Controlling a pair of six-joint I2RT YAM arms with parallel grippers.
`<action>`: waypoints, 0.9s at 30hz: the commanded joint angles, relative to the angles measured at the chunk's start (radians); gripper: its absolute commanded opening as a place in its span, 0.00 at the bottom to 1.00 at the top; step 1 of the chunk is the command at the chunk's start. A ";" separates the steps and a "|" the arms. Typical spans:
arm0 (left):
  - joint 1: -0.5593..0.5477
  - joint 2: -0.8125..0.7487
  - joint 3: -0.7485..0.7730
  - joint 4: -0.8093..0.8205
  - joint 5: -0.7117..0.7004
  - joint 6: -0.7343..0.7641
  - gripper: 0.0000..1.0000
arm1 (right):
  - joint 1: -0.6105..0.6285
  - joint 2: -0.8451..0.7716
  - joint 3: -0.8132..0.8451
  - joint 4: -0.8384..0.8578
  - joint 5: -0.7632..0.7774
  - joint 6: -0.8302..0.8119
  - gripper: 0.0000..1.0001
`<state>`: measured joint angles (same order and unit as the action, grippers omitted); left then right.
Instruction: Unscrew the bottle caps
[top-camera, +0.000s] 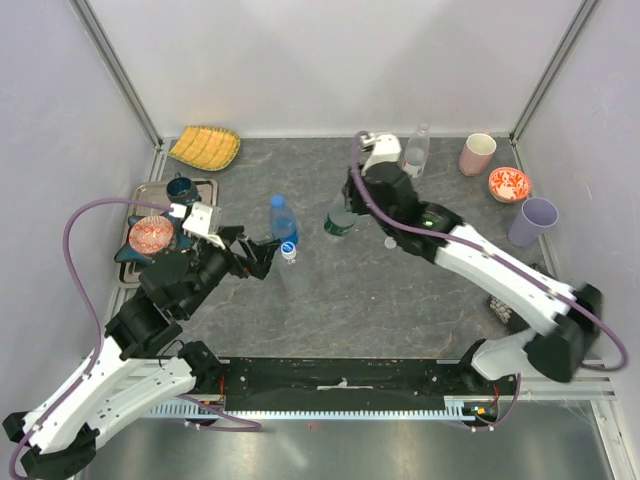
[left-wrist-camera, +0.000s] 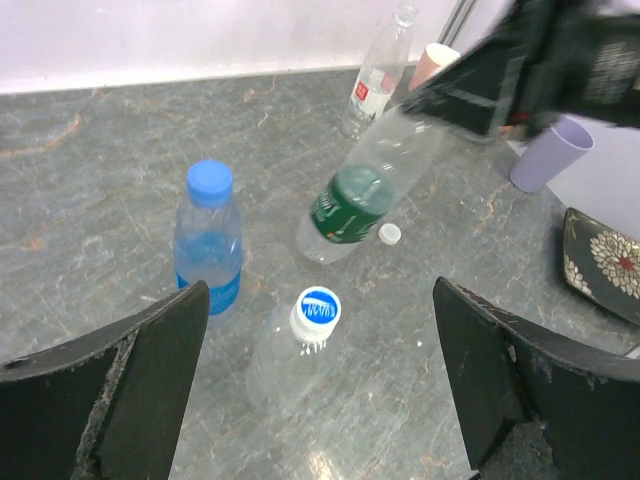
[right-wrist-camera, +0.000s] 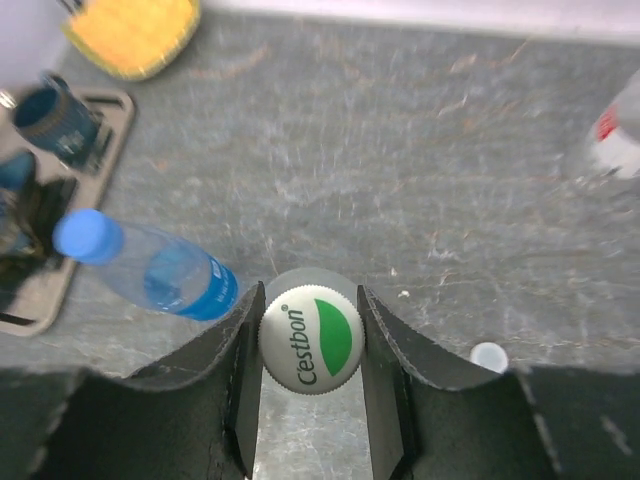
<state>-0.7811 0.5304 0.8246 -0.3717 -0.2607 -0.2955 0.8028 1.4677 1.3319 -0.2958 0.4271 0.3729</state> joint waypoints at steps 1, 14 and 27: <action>0.000 0.104 0.117 0.151 -0.018 0.096 1.00 | 0.001 -0.204 0.067 -0.107 0.018 -0.014 0.31; 0.264 0.454 0.395 0.368 1.046 -0.045 0.99 | -0.004 -0.345 0.177 -0.207 -0.519 -0.011 0.00; 0.275 0.553 0.386 0.406 1.376 -0.041 1.00 | -0.004 -0.357 0.197 -0.092 -0.728 0.075 0.00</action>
<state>-0.5106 1.0878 1.1957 0.0315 1.0149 -0.3542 0.8013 1.1168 1.4895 -0.4774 -0.2115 0.3958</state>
